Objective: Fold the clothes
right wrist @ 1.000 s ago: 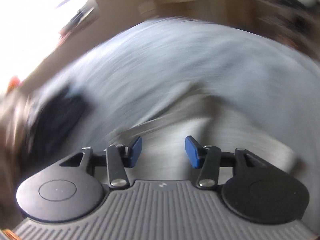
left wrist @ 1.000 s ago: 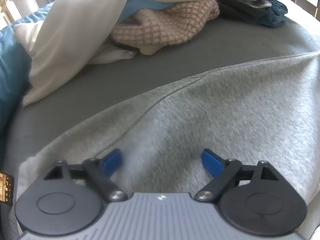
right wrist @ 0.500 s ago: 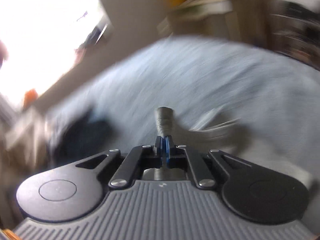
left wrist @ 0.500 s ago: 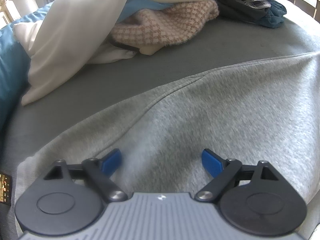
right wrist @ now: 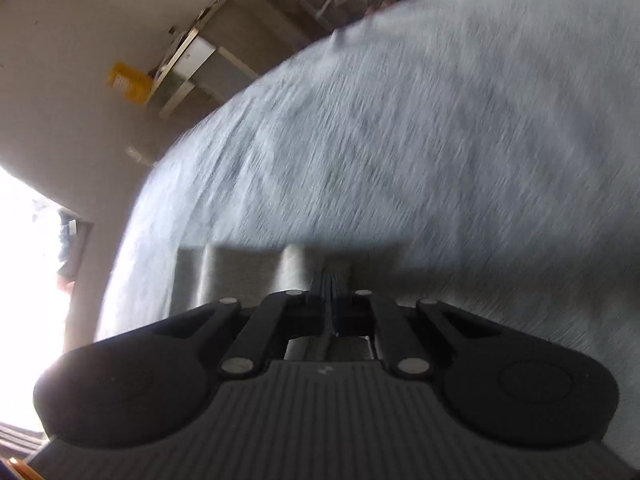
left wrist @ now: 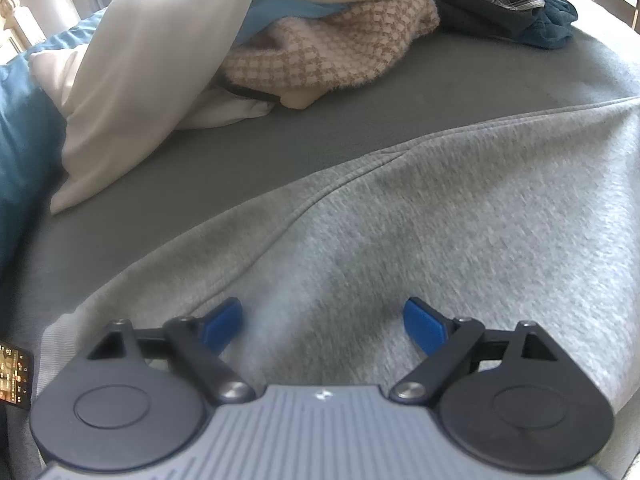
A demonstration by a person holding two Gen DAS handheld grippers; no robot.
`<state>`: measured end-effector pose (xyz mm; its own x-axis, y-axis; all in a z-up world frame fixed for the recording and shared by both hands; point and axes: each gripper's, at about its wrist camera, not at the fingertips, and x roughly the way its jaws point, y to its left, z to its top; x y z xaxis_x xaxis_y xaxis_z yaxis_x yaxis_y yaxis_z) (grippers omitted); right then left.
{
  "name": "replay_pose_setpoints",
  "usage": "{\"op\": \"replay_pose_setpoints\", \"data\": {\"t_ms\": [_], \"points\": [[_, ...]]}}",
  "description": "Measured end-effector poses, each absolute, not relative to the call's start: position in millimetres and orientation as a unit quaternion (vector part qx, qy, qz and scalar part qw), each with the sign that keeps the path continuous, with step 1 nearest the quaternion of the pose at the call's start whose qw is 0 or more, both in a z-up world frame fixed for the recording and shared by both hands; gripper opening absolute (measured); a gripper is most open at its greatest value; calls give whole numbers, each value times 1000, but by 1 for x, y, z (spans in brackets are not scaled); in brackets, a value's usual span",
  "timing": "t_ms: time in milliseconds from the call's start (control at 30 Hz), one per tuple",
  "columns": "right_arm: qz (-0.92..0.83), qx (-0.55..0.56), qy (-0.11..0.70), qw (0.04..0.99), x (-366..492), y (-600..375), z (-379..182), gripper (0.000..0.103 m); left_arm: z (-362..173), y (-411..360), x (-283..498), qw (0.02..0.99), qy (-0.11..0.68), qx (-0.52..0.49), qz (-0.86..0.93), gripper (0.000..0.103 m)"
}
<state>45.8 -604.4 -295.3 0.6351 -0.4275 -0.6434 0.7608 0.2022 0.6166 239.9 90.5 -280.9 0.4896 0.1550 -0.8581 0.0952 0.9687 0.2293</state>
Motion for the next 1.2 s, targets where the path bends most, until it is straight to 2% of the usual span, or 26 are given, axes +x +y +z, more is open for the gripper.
{"op": "replay_pose_setpoints", "data": {"t_ms": [100, 167, 267, 367, 467, 600, 667, 800, 967, 1133, 1200], "points": [[-423, 437, 170, 775, 42, -603, -269, 3, -281, 91, 239, 854, 504, 125, 17, 90], [-362, 375, 198, 830, 68, -596, -254, 5, -281, 91, 239, 854, 504, 126, 17, 90], [-227, 252, 278, 899, 130, -571, -246, 5, -282, 90, 242, 854, 504, 128, 17, 90], [-181, 175, 371, 894, 185, -560, -265, 5, -283, 89, 242, 855, 503, 126, 18, 90], [-259, 193, 388, 863, 208, -596, -291, 1, -284, 90, 243, 855, 503, 125, 15, 91], [-367, 232, 319, 843, 196, -639, -276, 7, -284, 91, 244, 856, 503, 122, 14, 91], [-328, 236, 308, 861, 192, -642, -263, 8, -285, 90, 245, 855, 504, 122, 16, 91], [-184, 205, 336, 900, 208, -616, -252, 8, -286, 90, 247, 854, 505, 124, 19, 92], [-145, 175, 426, 876, 281, -604, -290, 6, -287, 89, 249, 853, 505, 129, 21, 92], [-254, 258, 327, 873, 299, -632, -290, 8, -287, 91, 251, 854, 505, 128, 21, 93], [-258, 273, 316, 871, 297, -637, -283, 10, -287, 93, 252, 854, 505, 125, 21, 93]]}}
